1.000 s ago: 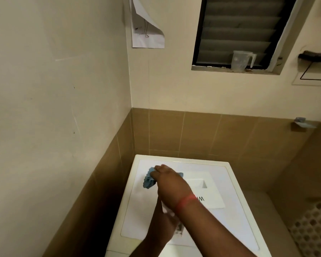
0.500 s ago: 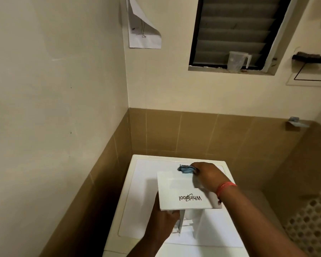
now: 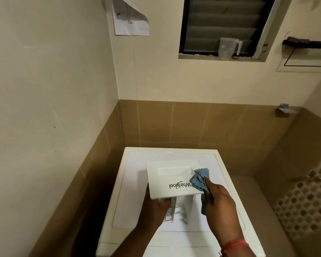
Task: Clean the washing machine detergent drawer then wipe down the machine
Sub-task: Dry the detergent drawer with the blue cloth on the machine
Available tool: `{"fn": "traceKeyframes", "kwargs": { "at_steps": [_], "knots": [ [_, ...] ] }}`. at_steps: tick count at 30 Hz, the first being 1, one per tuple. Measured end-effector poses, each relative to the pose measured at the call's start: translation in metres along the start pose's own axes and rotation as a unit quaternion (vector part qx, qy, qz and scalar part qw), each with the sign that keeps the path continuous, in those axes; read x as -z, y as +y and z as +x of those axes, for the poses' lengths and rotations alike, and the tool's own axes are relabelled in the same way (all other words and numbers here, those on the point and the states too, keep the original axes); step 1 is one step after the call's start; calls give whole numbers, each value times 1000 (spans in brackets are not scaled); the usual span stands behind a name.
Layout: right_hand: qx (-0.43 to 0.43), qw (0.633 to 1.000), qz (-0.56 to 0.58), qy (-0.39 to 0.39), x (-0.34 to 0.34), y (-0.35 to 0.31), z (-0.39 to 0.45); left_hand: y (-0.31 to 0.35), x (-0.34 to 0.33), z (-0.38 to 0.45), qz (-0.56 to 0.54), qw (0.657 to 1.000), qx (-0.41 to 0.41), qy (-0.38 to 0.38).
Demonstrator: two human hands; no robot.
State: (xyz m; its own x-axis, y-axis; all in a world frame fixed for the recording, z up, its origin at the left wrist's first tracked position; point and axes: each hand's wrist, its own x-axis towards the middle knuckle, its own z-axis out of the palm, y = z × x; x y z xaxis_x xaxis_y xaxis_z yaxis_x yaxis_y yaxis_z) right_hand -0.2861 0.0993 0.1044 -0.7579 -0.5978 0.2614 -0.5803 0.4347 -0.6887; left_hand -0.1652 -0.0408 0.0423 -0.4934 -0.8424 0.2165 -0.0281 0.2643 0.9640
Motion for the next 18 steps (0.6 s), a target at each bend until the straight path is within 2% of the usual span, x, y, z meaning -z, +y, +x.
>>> {"fn": "traceKeyframes", "kwargs": {
  "at_steps": [6,12,15,18],
  "knots": [
    [18,996,-53,65,-7,-8,-16,-1,1,-3,15,1000,-2,-9],
    [27,996,-23,81,-15,-18,-29,-9,2,-2,-37,998,30,-38],
    [93,993,-6,74,-27,-35,-39,-4,4,-3,-26,998,23,-50],
    [130,991,-3,23,-45,-61,-50,-1,8,-4,-47,997,9,-65]
  ]
}}
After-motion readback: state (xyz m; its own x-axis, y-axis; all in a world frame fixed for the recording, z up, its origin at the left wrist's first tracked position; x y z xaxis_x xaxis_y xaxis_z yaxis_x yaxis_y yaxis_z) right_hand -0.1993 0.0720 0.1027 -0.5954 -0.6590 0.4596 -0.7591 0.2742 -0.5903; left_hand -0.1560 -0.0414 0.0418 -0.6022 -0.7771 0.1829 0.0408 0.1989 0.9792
